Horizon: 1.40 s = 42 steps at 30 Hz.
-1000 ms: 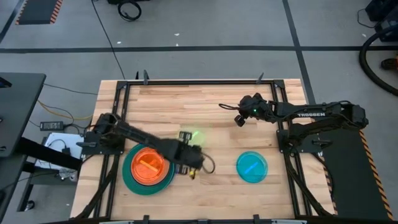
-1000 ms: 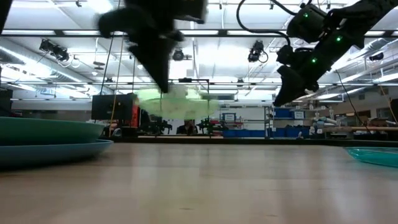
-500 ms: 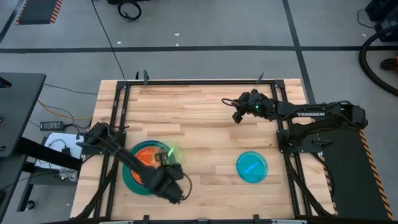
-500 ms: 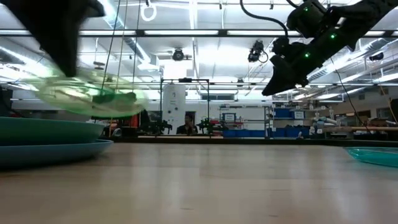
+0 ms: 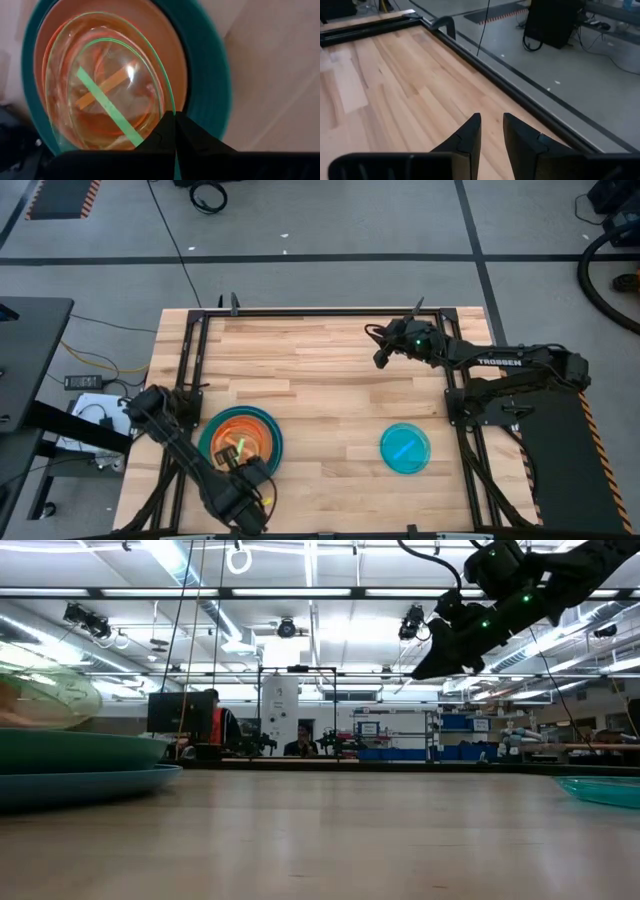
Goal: Stack plastic plates
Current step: Stack the light green plate on top of the light orange plate, then stack the light blue plate on top of the light green plate
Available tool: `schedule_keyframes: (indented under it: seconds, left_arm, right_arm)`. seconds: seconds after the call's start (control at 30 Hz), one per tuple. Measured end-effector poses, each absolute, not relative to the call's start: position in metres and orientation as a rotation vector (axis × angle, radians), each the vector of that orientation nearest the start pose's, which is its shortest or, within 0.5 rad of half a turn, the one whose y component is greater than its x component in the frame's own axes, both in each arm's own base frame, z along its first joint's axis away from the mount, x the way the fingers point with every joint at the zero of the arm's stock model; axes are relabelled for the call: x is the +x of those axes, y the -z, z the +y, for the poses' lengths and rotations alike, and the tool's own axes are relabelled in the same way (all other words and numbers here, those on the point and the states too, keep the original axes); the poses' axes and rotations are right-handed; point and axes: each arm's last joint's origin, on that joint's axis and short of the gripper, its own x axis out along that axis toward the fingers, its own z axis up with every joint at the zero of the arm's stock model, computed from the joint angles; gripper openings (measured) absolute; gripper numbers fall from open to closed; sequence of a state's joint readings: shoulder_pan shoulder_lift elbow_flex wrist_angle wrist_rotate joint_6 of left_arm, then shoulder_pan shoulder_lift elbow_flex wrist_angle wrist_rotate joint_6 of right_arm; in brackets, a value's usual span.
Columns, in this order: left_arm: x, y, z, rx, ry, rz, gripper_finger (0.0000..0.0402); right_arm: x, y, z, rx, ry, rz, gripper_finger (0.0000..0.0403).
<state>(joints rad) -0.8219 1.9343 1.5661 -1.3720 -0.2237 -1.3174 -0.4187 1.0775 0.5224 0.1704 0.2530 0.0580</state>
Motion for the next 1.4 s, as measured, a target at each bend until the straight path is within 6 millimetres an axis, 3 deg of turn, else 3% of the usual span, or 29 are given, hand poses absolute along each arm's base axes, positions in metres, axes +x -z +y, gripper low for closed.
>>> schedule_keyframes:
  seconds: [0.4, 0.6, 1.0, 1.27, 1.4]
  left_arm:
    - [0.248, -0.19, -0.251, 0.014, -0.62, 1.511, 0.0004]
    - [0.248, -0.185, -0.253, 0.043, -0.635, 1.49, 0.0011]
    - [0.25, -0.19, -0.25, -0.044, -0.666, 1.493, 0.0136]
    - [0.254, -0.212, -0.237, -0.095, -0.662, 1.407, 0.0143]
    - [0.27, -0.214, -0.229, -0.037, -0.6, 1.302, 0.0143]
  right_arm:
    - [0.198, -0.225, -0.107, 0.08, 0.653, 0.339, 0.0091]
    - [0.198, -0.225, -0.107, 0.081, 0.651, 0.341, 0.0091]
    - [0.197, -0.222, -0.106, 0.092, 0.639, 0.377, 0.0091]
    - [0.197, -0.221, -0.106, 0.114, 0.615, 0.385, 0.0091]
    - [0.198, -0.218, -0.102, 0.142, 0.543, 0.402, 0.0091]
